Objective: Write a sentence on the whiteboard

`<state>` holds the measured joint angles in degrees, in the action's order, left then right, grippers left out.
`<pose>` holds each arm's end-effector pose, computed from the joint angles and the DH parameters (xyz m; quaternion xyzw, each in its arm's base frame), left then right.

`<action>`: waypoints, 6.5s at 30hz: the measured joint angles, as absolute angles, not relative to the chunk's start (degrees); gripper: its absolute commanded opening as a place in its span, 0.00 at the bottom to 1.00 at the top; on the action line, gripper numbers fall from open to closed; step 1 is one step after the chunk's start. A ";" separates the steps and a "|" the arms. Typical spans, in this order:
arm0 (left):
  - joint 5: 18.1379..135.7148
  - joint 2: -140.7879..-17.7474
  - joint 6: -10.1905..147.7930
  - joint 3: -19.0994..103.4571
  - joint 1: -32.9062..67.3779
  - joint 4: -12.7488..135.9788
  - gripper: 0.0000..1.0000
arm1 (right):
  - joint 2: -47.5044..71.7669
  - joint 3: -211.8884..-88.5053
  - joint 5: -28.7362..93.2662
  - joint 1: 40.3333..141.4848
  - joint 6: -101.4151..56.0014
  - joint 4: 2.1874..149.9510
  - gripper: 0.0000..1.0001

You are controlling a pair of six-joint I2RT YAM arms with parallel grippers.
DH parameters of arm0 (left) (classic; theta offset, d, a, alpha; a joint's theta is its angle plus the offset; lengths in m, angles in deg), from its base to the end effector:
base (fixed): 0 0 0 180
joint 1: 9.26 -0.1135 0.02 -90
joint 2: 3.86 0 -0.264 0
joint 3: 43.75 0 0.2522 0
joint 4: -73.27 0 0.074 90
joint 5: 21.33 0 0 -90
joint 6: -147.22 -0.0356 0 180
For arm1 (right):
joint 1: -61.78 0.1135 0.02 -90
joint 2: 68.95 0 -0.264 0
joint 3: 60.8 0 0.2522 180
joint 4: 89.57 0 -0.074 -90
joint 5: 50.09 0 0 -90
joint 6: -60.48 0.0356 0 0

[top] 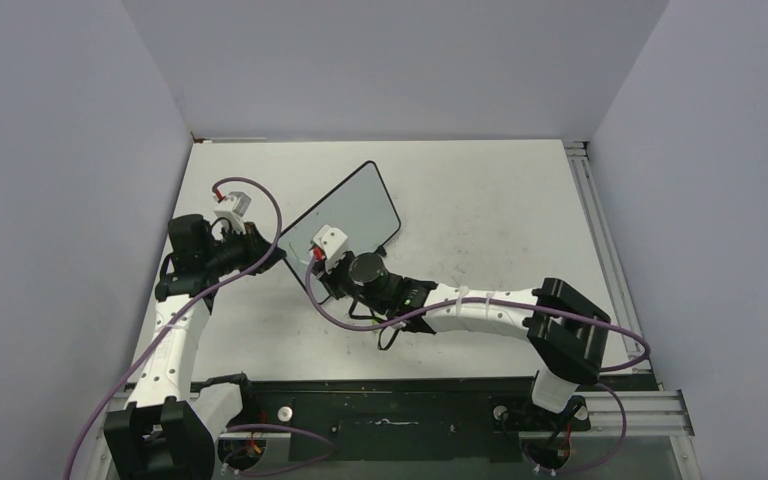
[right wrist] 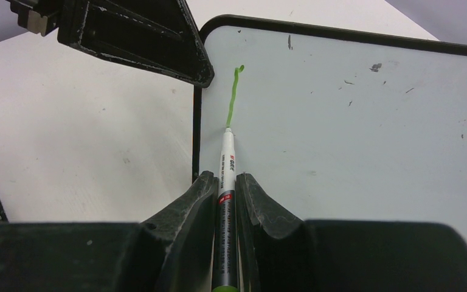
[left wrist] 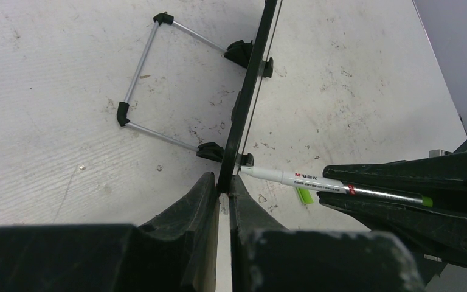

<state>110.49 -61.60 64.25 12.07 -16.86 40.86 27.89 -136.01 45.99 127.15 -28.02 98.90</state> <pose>0.2154 0.0048 0.2716 0.0601 0.8406 -0.3134 0.4377 0.1670 0.3551 0.2578 -0.3859 0.6814 0.3072 0.5407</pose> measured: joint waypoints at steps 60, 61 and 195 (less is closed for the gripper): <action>110.47 -61.40 64.20 12.07 -16.86 40.83 0.00 | 29.00 -140.52 46.56 126.73 -30.58 102.51 0.05; 110.34 -61.40 64.14 12.07 -16.86 40.86 0.00 | 29.33 -140.67 46.56 126.69 -30.58 102.62 0.05; 109.48 -61.18 64.01 12.07 -16.92 40.83 0.00 | 29.90 -134.55 55.81 129.33 -31.89 105.20 0.05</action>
<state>109.48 -61.18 64.01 12.07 -16.92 40.83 29.90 -134.55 55.81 129.33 -31.89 105.20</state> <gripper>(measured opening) 0.067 0.160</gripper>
